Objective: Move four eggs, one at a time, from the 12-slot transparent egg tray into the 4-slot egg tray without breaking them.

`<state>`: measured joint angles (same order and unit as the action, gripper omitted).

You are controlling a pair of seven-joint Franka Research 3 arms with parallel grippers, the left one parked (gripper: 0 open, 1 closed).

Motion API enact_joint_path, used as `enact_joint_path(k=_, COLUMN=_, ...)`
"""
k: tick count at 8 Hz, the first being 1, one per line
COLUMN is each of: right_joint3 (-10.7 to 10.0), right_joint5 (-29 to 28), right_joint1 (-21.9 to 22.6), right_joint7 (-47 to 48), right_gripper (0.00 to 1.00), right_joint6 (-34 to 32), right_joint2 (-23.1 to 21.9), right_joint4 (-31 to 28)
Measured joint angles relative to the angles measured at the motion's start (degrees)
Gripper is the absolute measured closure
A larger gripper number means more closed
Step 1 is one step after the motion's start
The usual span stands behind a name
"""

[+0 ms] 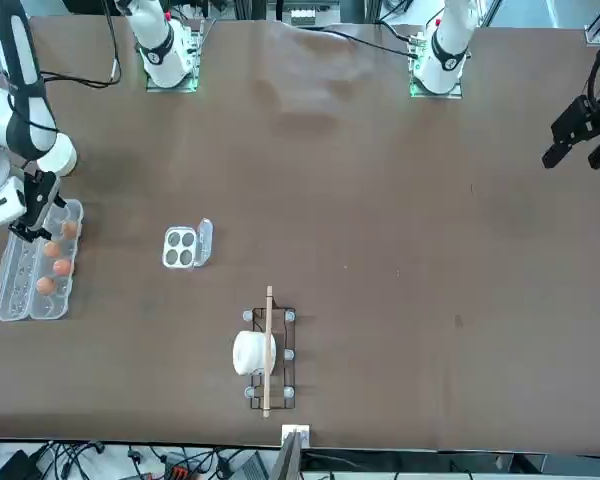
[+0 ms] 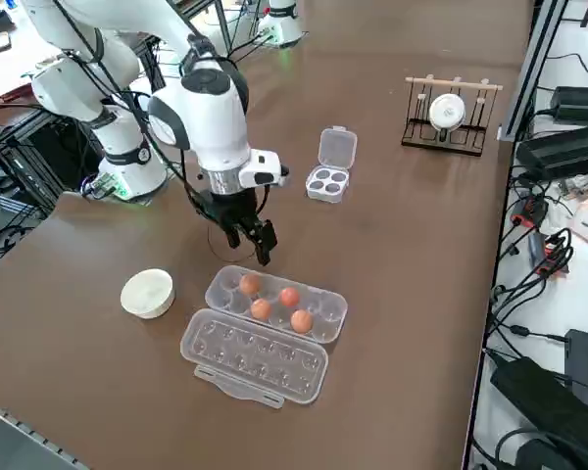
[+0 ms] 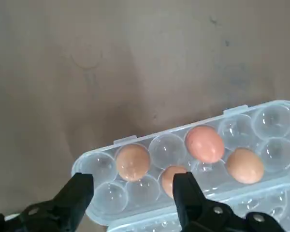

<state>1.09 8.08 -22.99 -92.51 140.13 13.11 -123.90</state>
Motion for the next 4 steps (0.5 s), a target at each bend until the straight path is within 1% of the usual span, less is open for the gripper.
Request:
enact_joint_path(k=2, right_joint3=-0.01, right_joint5=0.00, right_joint1=-1.15, right_joint7=-3.40, right_gripper=0.00, right_joint6=2.13, right_joint2=1.52, right_joint4=0.00)
enact_joint_path(k=4, right_joint3=0.02, right_joint5=0.00, right_joint1=-1.76, right_joint7=-5.75, right_gripper=0.03, right_joint6=4.69, right_joint2=3.48, right_joint4=-0.02)
